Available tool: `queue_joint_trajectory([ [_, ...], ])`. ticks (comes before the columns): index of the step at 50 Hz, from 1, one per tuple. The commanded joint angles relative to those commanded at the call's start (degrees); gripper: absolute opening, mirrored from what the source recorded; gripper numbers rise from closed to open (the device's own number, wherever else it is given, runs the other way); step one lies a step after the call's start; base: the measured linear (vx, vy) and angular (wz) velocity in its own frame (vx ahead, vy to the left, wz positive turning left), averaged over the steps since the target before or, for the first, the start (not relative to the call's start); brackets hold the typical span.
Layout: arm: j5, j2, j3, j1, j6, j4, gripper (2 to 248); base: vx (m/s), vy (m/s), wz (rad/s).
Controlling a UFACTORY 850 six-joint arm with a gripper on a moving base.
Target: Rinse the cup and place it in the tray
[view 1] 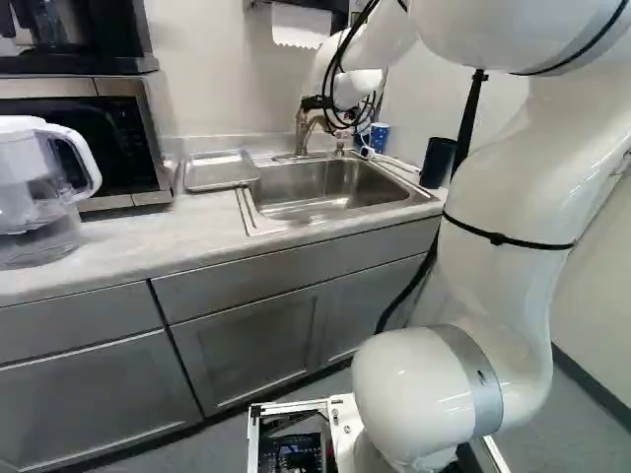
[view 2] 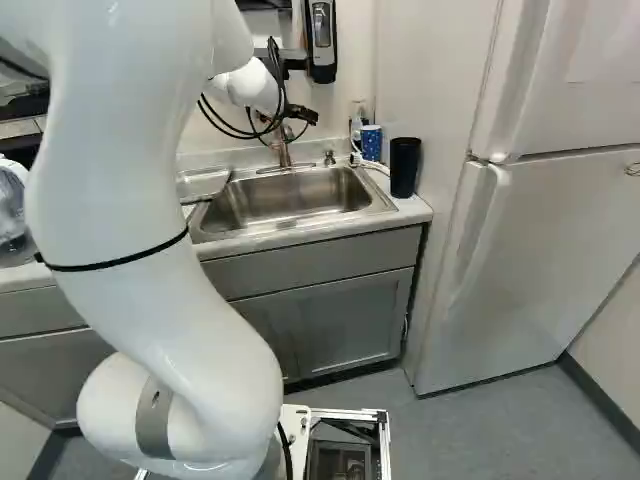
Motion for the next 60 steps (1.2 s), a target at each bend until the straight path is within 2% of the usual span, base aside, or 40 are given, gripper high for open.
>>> queue_joint_trajectory([
  [32, 1.39, -6.82, -7.72, 0.07, 0.0, 0.0, 247, 0.0, 0.0, 0.0],
  [60, 4.45, -9.97, -11.42, 0.37, 0.0, 0.0, 247, 0.0, 0.0, 0.0],
])
